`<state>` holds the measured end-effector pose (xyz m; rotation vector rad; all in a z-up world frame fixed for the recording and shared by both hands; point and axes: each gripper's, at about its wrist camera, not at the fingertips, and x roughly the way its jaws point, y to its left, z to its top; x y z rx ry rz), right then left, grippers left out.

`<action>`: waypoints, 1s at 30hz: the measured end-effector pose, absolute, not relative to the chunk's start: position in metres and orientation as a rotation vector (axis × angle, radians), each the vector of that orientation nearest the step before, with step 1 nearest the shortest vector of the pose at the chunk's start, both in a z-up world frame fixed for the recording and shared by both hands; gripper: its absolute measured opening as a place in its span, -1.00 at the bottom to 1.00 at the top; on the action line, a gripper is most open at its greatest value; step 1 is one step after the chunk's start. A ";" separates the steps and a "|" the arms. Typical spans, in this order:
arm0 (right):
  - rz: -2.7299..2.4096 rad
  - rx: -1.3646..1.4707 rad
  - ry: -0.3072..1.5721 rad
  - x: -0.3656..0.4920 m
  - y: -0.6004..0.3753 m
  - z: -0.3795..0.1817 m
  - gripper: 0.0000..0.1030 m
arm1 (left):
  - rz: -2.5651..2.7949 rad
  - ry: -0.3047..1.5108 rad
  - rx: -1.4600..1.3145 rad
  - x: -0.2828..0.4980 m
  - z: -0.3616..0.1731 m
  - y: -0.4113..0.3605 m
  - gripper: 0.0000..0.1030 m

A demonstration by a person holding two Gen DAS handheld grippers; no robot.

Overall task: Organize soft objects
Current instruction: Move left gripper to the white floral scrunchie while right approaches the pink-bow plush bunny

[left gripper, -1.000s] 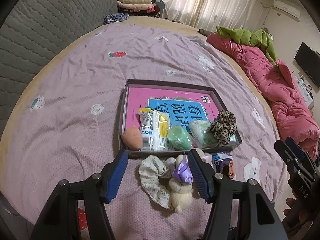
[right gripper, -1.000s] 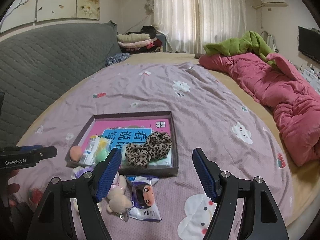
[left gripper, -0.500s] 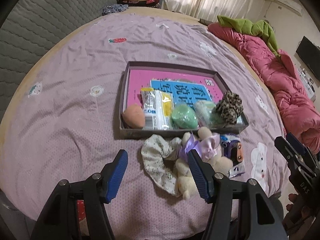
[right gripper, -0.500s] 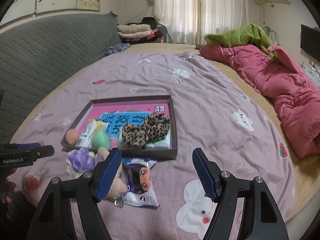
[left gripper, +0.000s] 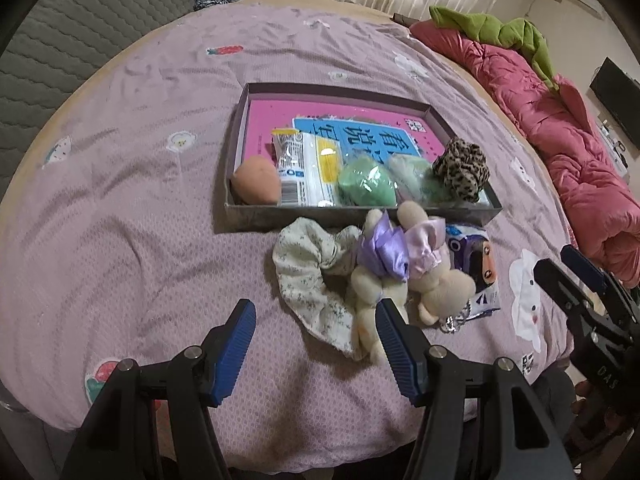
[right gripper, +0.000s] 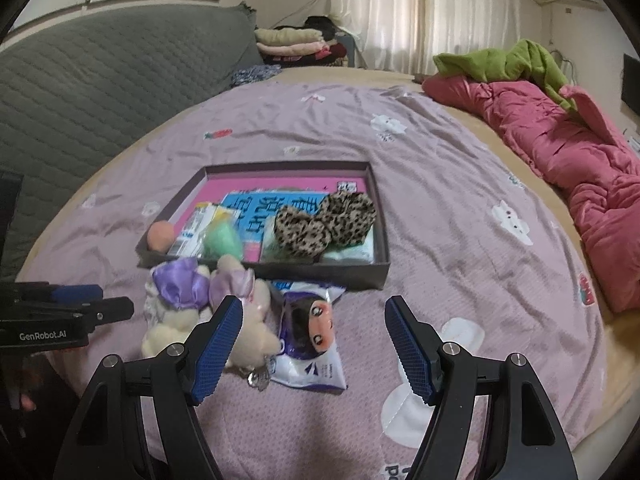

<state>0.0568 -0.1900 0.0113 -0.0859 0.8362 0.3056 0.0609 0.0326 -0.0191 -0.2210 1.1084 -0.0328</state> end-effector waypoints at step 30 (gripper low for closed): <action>0.434 -0.161 0.942 0.062 -0.144 -0.033 0.46 | 0.004 1.192 -0.253 0.089 -0.060 0.047 0.20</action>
